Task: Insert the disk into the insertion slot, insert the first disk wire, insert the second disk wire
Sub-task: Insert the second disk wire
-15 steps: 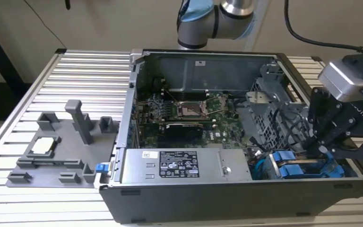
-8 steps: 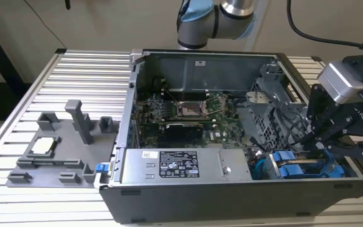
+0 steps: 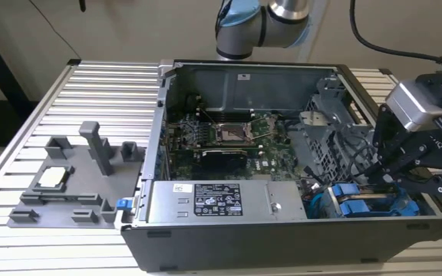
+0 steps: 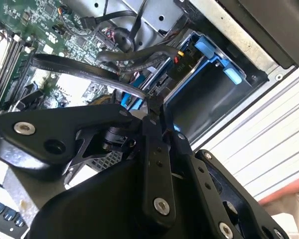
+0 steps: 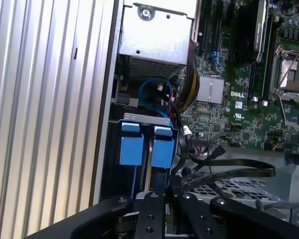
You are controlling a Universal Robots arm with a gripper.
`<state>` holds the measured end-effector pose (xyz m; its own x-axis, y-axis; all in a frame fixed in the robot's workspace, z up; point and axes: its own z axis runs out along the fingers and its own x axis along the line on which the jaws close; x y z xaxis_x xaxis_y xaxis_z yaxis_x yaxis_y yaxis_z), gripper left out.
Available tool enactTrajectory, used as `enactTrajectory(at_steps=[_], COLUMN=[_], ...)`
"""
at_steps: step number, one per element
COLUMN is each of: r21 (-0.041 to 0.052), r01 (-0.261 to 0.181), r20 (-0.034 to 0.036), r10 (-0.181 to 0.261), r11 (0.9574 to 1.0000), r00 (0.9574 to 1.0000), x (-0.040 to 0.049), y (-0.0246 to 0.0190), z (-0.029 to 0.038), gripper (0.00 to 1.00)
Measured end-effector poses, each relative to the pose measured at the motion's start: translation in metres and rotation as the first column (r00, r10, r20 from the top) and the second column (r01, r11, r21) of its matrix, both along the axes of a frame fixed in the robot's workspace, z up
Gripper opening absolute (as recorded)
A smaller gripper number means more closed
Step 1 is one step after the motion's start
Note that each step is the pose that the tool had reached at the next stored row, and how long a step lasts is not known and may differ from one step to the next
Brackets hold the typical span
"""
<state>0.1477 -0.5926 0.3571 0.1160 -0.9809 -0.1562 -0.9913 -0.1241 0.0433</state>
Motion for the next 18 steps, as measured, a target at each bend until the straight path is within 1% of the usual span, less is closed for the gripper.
enactTrajectory(at_steps=[2,6,9,10,13,18], r21=[0.0067,0.0159,0.0163,0.0162,0.0164,0.0192], r01=[0.007,0.026,0.054,0.057,0.057,0.059], r20=[-0.0001,-0.0002,-0.0002,-0.0003,-0.0003,-0.0003], r10=[-0.007,-0.026,-0.054,-0.057,-0.057,-0.059], r11=[1.0000,0.9995,0.9984,0.9982,0.9982,0.9981], r00=[1.0000,0.9997,0.9985,0.9984,0.9984,0.9983], x=[0.0010,0.0026,0.0029,0.0030,0.0030,0.0038], y=[-0.0005,-0.0009,-0.0009,-0.0009,-0.0009,-0.0016], z=[-0.0030,-0.0084,-0.0105,-0.0106,-0.0109,-0.0150], gripper=[0.16,0.16,0.16,0.16,0.16,0.16])
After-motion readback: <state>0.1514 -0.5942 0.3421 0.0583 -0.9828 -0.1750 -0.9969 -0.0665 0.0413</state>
